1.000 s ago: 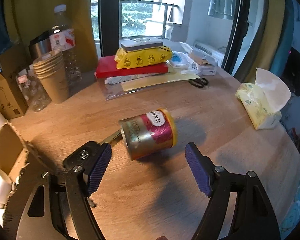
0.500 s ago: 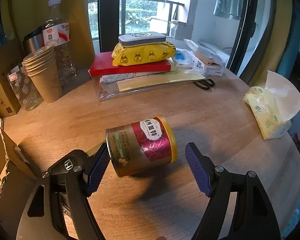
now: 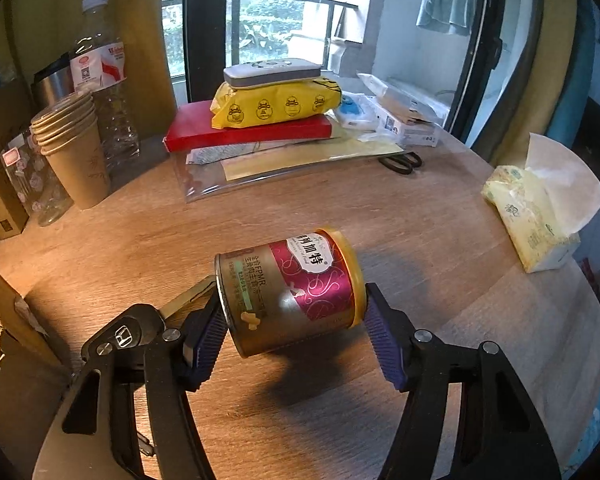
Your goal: Organize rigid objects
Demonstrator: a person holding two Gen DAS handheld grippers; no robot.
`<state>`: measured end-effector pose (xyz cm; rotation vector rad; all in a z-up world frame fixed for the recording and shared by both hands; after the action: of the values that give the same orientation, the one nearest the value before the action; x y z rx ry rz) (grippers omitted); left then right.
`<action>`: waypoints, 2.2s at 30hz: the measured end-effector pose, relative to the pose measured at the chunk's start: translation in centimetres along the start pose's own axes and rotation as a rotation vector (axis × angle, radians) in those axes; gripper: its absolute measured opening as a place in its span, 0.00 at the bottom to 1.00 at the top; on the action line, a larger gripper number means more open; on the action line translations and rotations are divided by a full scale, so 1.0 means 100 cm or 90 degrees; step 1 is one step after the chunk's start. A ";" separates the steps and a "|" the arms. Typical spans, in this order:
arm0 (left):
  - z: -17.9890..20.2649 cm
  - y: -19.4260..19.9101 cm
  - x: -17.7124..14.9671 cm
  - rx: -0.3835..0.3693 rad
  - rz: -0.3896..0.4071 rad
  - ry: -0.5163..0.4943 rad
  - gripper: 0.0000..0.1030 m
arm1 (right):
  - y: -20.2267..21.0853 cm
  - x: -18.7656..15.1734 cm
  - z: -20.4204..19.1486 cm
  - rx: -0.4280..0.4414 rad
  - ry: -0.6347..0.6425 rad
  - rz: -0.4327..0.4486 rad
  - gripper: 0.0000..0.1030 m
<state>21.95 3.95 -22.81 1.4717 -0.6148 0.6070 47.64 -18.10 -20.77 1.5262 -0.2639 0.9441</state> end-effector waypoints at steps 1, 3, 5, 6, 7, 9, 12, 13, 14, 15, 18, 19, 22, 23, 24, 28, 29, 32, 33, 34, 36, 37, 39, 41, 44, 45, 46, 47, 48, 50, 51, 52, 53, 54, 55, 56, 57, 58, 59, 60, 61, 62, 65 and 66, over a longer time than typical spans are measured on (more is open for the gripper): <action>0.000 0.000 0.000 0.000 0.000 0.000 0.15 | 0.001 0.000 0.001 -0.002 -0.003 0.001 0.66; 0.000 0.000 0.000 0.000 0.000 0.000 0.15 | 0.004 0.000 0.001 -0.001 -0.007 0.002 0.66; 0.000 0.000 0.000 0.000 0.000 0.000 0.15 | 0.010 -0.001 -0.002 0.000 -0.005 0.007 0.66; 0.000 0.000 0.000 0.000 0.000 0.000 0.15 | 0.012 -0.001 -0.003 0.001 -0.003 0.008 0.66; 0.000 0.000 0.000 0.000 0.000 0.000 0.15 | 0.015 -0.001 -0.006 0.000 0.001 0.011 0.66; 0.000 0.000 0.000 0.000 0.000 0.000 0.15 | 0.022 -0.001 -0.010 0.002 0.007 0.016 0.66; 0.000 0.000 0.000 0.000 0.000 0.000 0.15 | 0.032 -0.001 -0.018 0.007 0.009 0.026 0.66; 0.000 0.000 0.000 0.000 0.000 0.000 0.15 | 0.037 -0.001 -0.020 0.009 0.008 0.030 0.66; 0.000 0.000 0.000 0.000 0.000 -0.001 0.15 | 0.041 0.000 -0.023 0.013 0.007 0.034 0.66; 0.000 0.000 0.001 0.001 0.000 -0.001 0.15 | 0.045 0.000 -0.026 0.016 0.007 0.038 0.66; 0.000 0.001 0.001 0.001 0.000 -0.001 0.15 | 0.056 0.000 -0.035 0.025 0.011 0.048 0.66; 0.000 0.001 0.002 0.001 0.000 -0.001 0.15 | 0.061 -0.001 -0.040 0.028 0.015 0.051 0.65; -0.001 0.001 0.002 0.002 0.000 -0.001 0.15 | 0.072 -0.001 -0.049 0.036 0.022 0.059 0.65; -0.001 0.001 0.002 0.002 0.000 -0.002 0.15 | 0.078 0.000 -0.052 0.040 0.021 0.066 0.64; -0.001 0.001 0.002 0.002 0.000 -0.002 0.15 | 0.083 0.000 -0.055 0.046 0.019 0.072 0.63; -0.001 0.002 0.002 0.003 0.000 -0.003 0.15 | 0.100 0.002 -0.070 0.057 0.031 0.088 0.63; -0.002 0.002 0.002 0.004 0.000 -0.003 0.15 | 0.103 0.002 -0.075 0.059 0.040 0.091 0.63; -0.001 0.002 0.003 0.004 0.000 -0.003 0.15 | 0.106 0.001 -0.082 0.055 0.053 0.088 0.63; -0.001 0.002 0.003 0.004 0.000 -0.003 0.15 | 0.106 0.000 -0.086 0.061 0.056 0.085 0.63; -0.001 0.002 0.003 0.004 0.000 -0.003 0.15 | 0.107 -0.002 -0.089 0.066 0.059 0.083 0.63; -0.001 0.002 0.002 0.003 0.000 -0.003 0.15 | 0.112 -0.003 -0.095 0.067 0.065 0.086 0.63; -0.002 0.003 0.002 0.004 0.000 -0.003 0.15 | 0.114 -0.003 -0.097 0.068 0.068 0.087 0.63; -0.001 0.002 0.002 0.004 0.000 -0.003 0.15 | 0.120 -0.002 -0.104 0.073 0.075 0.092 0.63; -0.001 0.003 0.003 0.005 0.000 -0.003 0.15 | 0.128 0.000 -0.111 0.078 0.082 0.101 0.63; -0.002 0.003 0.003 0.005 0.000 -0.003 0.15 | 0.139 0.003 -0.124 0.089 0.093 0.113 0.63; -0.001 0.003 0.003 0.005 0.000 -0.004 0.15 | 0.141 0.004 -0.128 0.093 0.097 0.115 0.63; -0.001 0.003 0.003 0.005 0.000 -0.004 0.15 | 0.144 0.005 -0.133 0.098 0.101 0.117 0.63; -0.001 0.003 0.003 0.005 0.000 -0.004 0.15 | 0.145 0.005 -0.139 0.105 0.106 0.118 0.63; -0.001 0.003 0.004 0.006 0.001 -0.004 0.15 | 0.147 0.005 -0.143 0.111 0.111 0.118 0.63; -0.001 0.004 0.004 0.006 0.001 -0.004 0.15 | 0.148 0.005 -0.157 0.122 0.124 0.117 0.63; -0.001 0.004 0.004 0.006 0.001 -0.005 0.15 | 0.147 0.005 -0.163 0.128 0.129 0.115 0.63; -0.002 0.004 0.004 0.006 0.001 -0.005 0.15 | 0.147 0.004 -0.170 0.138 0.135 0.112 0.63; -0.002 0.004 0.004 0.006 0.001 -0.005 0.15 | 0.146 0.003 -0.176 0.144 0.139 0.110 0.63; -0.001 0.004 0.004 0.006 0.001 -0.005 0.15 | 0.145 0.002 -0.181 0.147 0.144 0.108 0.63; -0.002 0.004 0.004 0.006 0.001 -0.005 0.15 | 0.143 0.000 -0.188 0.152 0.152 0.104 0.63; -0.002 0.004 0.004 0.006 0.001 -0.005 0.15 | 0.142 0.000 -0.192 0.156 0.157 0.101 0.63; -0.001 0.004 0.004 0.006 0.001 -0.005 0.15 | 0.140 -0.001 -0.197 0.160 0.161 0.098 0.63; -0.001 0.004 0.004 0.006 0.001 -0.005 0.15 | 0.138 -0.003 -0.201 0.164 0.165 0.095 0.63; -0.001 0.004 0.004 0.006 0.001 -0.005 0.15 | 0.136 -0.004 -0.206 0.167 0.171 0.091 0.63; -0.001 0.004 0.004 0.006 0.001 -0.005 0.15 | 0.135 -0.005 -0.208 0.169 0.174 0.088 0.63; -0.001 0.004 0.004 0.006 0.001 -0.005 0.15 | 0.133 -0.006 -0.212 0.171 0.178 0.086 0.63; -0.001 0.004 0.004 0.006 0.001 -0.005 0.15 | 0.132 -0.007 -0.214 0.174 0.182 0.082 0.63; -0.002 0.004 0.004 0.006 0.001 -0.005 0.15 | 0.127 -0.009 -0.221 0.179 0.191 0.075 0.63; -0.001 0.004 0.004 0.006 0.001 -0.005 0.15 | 0.125 -0.010 -0.222 0.180 0.193 0.072 0.63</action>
<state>21.94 4.08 -22.26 1.4838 -0.6191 0.6064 29.84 -0.91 -14.49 1.6084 0.0021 1.3307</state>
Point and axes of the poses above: each gripper's, at about its wrist camera, not at the fingertips, and y roughly against the way its jaws point, z to its right, x to its top, the point moved 10 cm from there along -y, roughly the way its jaws point
